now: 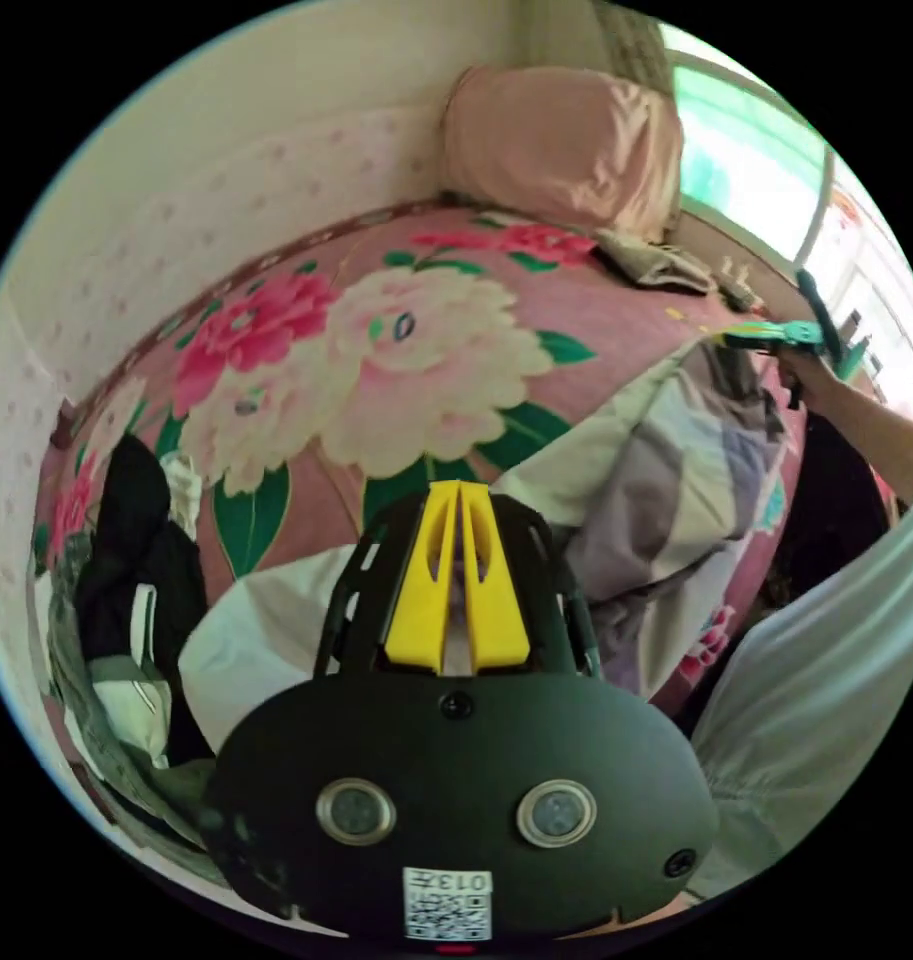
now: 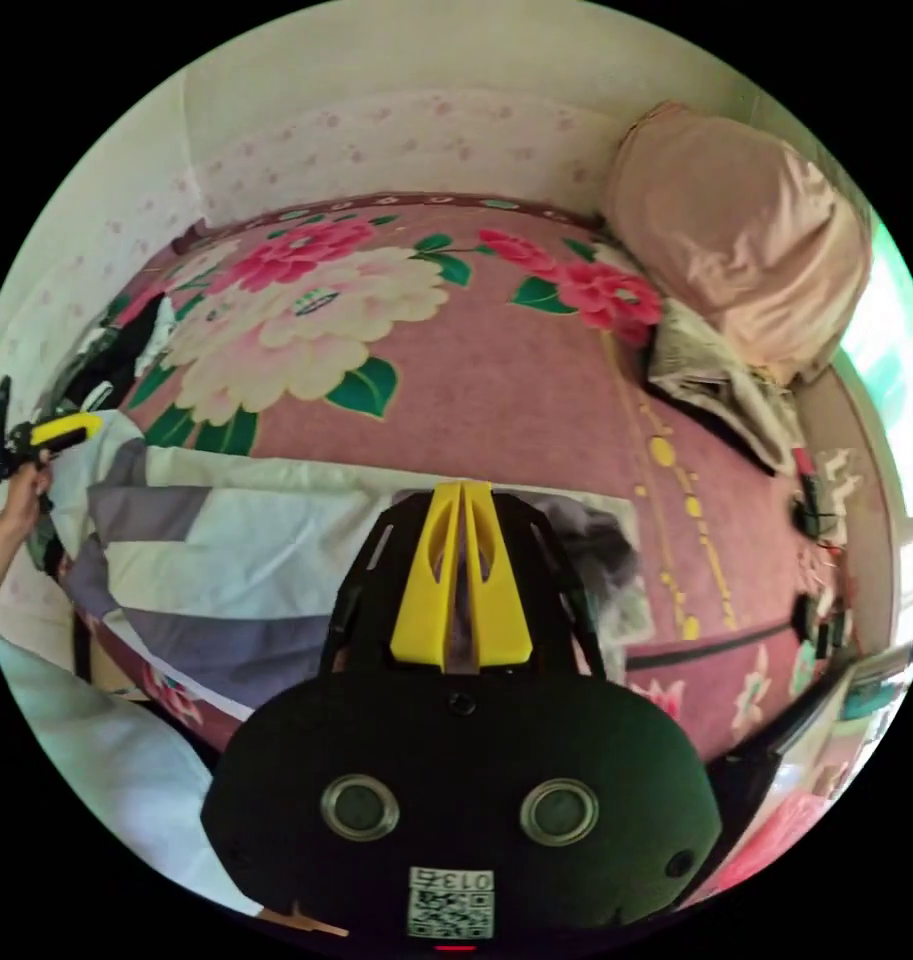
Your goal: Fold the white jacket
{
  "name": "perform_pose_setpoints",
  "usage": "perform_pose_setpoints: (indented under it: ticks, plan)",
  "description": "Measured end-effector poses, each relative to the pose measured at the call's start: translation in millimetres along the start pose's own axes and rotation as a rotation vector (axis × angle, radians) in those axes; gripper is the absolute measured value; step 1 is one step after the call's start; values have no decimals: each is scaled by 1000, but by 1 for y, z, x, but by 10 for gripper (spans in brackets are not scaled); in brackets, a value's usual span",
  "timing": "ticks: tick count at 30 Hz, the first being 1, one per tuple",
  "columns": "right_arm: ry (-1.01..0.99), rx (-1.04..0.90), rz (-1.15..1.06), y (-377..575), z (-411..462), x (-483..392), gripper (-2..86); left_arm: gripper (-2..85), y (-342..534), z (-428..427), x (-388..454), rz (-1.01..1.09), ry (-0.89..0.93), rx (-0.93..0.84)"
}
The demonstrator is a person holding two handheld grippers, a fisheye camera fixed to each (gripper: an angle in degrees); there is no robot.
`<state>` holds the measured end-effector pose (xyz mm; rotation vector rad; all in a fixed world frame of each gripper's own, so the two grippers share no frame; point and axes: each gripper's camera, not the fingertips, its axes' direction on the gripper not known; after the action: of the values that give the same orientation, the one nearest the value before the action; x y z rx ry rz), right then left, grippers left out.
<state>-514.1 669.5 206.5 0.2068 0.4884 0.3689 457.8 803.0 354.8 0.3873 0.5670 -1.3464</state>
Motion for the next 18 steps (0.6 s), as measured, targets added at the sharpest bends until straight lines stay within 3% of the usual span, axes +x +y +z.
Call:
perform_pose_setpoints:
  ticks: [4, 6, 8, 10, 12, 16, 18]
  plan:
    - [223, 0, -26, 43, -26, 34, 1, -3, -19, -14, 113, 292, 88, 33]
    - [255, -57, -45, 51, -9, 46, 0, -3, -22, 10, 152, 362, 24, -38]
    - [288, -177, -55, 61, 27, 63, 0, -3, -21, 64, 175, 435, -181, -237]
    - [232, -242, -27, 72, 50, 79, 0, -4, -12, 94, 168, 466, -205, -315]
    - [190, -162, 12, 82, 45, 90, 0, -4, -10, 92, 160, 474, -222, -232]
    - [98, -164, 48, 79, 13, 106, -1, -4, -35, 73, 146, 306, -202, -359]
    - [104, -44, 28, 82, -24, 101, -1, -4, -36, 37, 141, 204, -220, -254]
